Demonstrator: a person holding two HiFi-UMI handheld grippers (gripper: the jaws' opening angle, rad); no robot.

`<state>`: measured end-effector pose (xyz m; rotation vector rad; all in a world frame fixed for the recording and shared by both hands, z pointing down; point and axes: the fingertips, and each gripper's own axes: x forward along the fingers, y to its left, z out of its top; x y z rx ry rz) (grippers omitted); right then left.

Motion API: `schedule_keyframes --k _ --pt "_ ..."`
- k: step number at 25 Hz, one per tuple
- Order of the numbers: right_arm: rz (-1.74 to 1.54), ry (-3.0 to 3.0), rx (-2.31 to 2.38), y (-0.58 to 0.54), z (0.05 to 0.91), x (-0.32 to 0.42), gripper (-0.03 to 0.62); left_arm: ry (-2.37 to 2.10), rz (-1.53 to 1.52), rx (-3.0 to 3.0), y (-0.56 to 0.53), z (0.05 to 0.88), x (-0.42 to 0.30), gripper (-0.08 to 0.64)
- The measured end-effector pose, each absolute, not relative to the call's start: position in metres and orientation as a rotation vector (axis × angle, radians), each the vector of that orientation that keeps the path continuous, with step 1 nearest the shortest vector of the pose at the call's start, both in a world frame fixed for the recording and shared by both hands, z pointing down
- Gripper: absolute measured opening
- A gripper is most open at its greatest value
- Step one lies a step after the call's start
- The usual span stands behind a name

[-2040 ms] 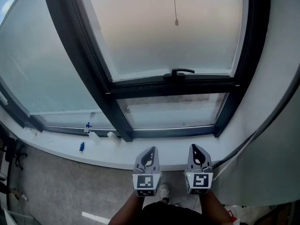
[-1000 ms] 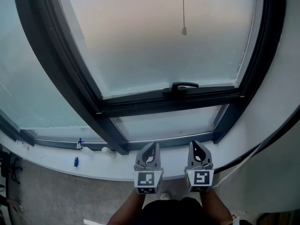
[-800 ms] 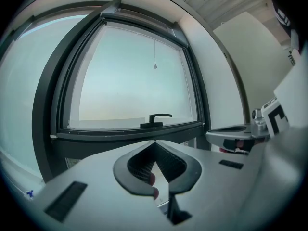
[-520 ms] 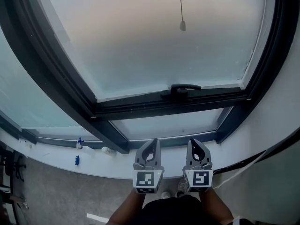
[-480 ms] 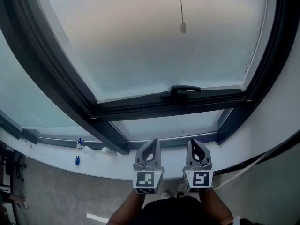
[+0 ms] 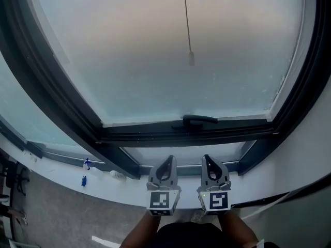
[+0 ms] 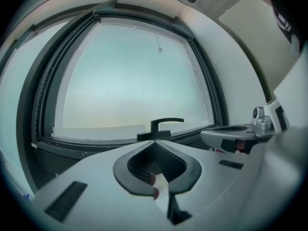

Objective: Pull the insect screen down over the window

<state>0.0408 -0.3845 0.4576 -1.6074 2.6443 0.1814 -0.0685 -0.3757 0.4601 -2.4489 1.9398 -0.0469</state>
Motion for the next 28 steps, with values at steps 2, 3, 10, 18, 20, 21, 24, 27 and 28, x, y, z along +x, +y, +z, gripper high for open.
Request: schedule_keyframes --k 2,3,10,18,20,21,24,27,28 --pt "0.196 2.641 -1.579 -0.392 0.452 0.042 0.002 1.952 -0.022 -2.442 -0.383 0.454 -0.067 0.0" --pt "0.202 2.634 -1.567 -0.395 0.448 0.042 0.002 1.953 -0.01 -2.437 -0.385 0.451 -0.066 0.0" --pt "0.26 2.568 -1.548 -0.408 0.419 0.043 0.002 1.918 0.051 -2.38 -0.398 0.418 -0.072 0.0" --pt "0.39 2.505 -1.568 -0.419 0.379 0.036 0.002 1.844 0.14 -2.344 -0.419 0.379 -0.083 0.0" --pt "0.406 2.5 -1.566 -0.423 0.369 0.034 0.002 1.831 0.174 -2.334 -0.425 0.369 -0.086 0.0" --pt "0.406 2.495 -1.561 -0.425 0.364 0.033 0.002 1.825 0.199 -2.329 -0.427 0.363 -0.087 0.0" --pt "0.446 2.44 -1.533 -0.432 0.338 0.031 0.002 1.785 0.263 -2.313 -0.433 0.343 -0.089 0.0" --pt "0.511 2.372 -1.525 -0.439 0.306 0.034 0.002 1.724 0.293 -2.277 -0.438 0.32 -0.089 0.0" --pt "0.535 2.355 -1.527 -0.441 0.296 0.035 0.002 1.705 0.295 -2.256 -0.44 0.312 -0.089 0.0"
